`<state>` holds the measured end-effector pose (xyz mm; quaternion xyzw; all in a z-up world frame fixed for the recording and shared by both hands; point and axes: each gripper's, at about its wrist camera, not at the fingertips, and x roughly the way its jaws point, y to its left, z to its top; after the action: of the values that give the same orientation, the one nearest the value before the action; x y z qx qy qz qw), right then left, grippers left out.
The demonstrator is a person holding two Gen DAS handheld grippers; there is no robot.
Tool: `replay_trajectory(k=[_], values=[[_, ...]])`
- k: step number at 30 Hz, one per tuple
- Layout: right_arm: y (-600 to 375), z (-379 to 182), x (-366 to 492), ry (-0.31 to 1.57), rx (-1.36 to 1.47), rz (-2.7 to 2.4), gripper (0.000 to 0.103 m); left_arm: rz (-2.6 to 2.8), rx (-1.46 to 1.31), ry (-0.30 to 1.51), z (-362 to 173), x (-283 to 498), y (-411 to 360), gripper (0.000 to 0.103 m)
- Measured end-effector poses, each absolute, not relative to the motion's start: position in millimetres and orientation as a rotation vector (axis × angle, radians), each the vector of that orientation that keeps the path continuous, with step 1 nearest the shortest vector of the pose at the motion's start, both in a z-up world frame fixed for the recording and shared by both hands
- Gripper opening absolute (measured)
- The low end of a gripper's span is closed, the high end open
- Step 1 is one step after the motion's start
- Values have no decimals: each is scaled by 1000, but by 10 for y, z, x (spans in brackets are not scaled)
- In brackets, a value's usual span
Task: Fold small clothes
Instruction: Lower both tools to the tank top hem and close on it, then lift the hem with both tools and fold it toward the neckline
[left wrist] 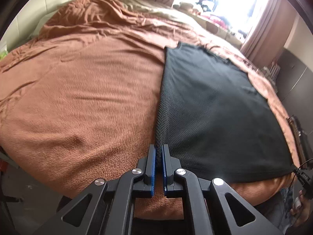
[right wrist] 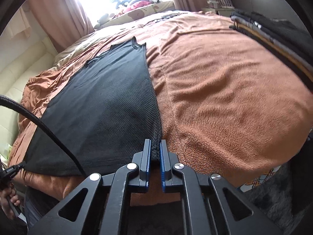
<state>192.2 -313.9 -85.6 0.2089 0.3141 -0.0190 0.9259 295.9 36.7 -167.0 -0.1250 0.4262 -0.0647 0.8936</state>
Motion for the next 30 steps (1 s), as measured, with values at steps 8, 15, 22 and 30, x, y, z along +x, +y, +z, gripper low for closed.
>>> replay_trajectory(k=[8, 15, 22, 30], values=[[-3102, -612, 1623, 563, 407, -13, 4, -151, -289, 810, -1372, 2756, 418, 5], [-3084, -396, 1225, 494, 365, 22, 4, -160, -328, 760, -1172, 2508, 549, 5], [-3101, -228, 762, 425, 344, 57, 4, -156, -365, 694, -933, 2126, 673, 5], [-3118, -59, 237, 357, 306, 82, 4, -169, -387, 607, -646, 1665, 741, 5]])
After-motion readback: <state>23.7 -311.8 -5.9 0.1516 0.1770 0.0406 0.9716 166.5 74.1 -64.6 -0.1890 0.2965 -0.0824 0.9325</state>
